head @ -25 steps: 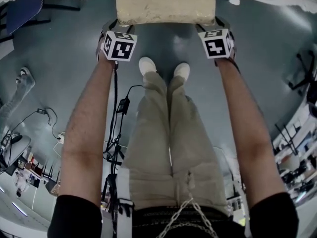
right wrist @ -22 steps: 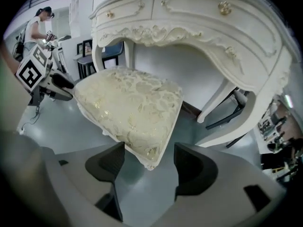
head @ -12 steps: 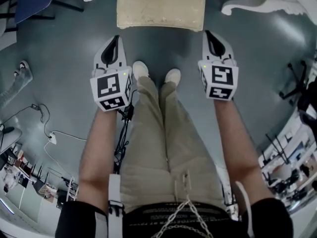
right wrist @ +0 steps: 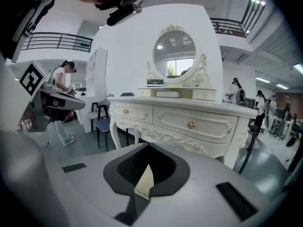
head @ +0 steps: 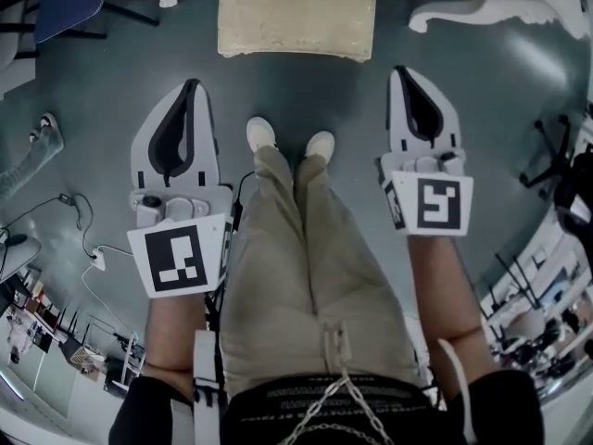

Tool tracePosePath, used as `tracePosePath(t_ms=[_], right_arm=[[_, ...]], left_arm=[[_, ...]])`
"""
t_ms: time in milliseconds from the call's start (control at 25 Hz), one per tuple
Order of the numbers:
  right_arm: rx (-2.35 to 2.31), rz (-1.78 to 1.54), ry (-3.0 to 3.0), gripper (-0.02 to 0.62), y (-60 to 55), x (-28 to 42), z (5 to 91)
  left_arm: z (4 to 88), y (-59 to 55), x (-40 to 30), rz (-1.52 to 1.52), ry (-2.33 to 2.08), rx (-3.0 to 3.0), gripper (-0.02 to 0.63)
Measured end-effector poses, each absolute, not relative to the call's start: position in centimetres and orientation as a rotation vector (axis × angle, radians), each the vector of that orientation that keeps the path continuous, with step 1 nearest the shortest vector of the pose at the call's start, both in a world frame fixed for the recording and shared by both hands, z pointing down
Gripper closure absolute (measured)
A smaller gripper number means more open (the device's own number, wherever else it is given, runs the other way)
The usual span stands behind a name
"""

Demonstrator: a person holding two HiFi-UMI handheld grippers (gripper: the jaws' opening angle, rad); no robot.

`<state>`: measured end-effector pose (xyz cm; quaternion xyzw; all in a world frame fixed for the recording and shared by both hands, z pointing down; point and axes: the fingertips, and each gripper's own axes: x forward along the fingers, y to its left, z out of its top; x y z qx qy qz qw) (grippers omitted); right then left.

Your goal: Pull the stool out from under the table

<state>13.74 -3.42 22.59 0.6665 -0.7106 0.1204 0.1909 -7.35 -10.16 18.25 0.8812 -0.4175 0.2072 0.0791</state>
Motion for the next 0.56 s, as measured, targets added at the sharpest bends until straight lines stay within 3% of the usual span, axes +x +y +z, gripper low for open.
tracePosePath(t_ms=[560], right_arm=[[1.851,0.388,-2.065,0.594,-4.0,14.1,22.7]], left_arm=[[19.4,-10.6,-4.5,0.671,-1.217,2.681,0.603]])
